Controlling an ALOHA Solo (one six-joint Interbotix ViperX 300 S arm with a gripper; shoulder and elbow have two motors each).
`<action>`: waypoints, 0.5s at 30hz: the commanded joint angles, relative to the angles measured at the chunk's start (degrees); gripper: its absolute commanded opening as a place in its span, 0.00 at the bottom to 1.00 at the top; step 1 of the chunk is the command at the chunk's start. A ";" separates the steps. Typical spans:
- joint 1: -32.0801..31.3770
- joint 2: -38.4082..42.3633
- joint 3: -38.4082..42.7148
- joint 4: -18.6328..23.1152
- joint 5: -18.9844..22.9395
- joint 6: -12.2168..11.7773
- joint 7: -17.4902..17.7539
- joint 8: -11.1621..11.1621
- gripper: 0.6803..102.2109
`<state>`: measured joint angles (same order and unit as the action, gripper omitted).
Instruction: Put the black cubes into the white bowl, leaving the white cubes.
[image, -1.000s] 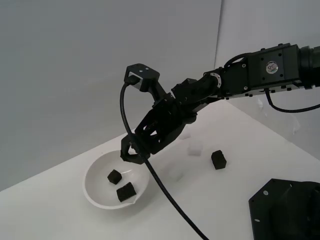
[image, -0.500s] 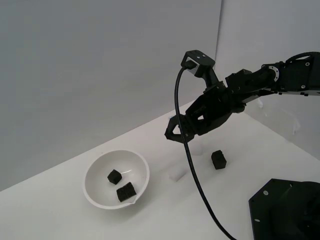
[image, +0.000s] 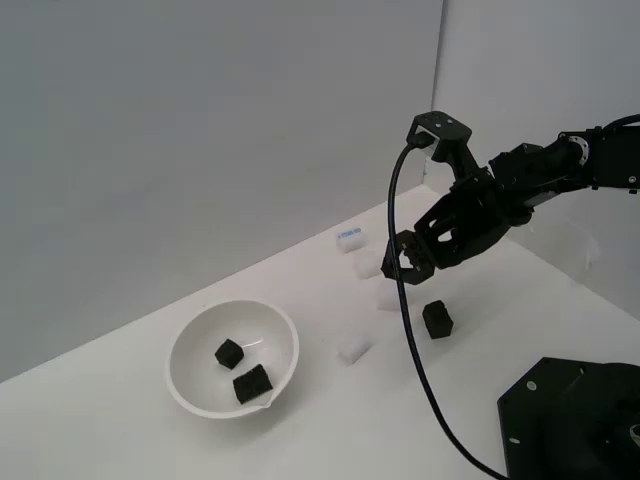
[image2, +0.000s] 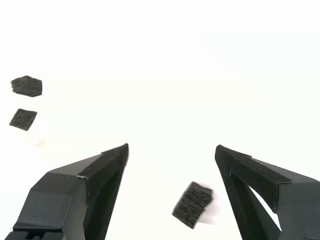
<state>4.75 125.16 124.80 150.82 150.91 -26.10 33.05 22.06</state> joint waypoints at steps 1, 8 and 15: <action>1.14 0.97 1.41 0.62 0.53 -0.35 0.62 0.88 0.95; 3.69 3.34 3.60 2.20 2.02 -0.26 0.26 0.88 0.95; 4.66 6.15 6.42 4.04 4.04 -0.26 -1.14 0.70 0.95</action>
<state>8.35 130.25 130.08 154.60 154.60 -25.93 31.55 22.06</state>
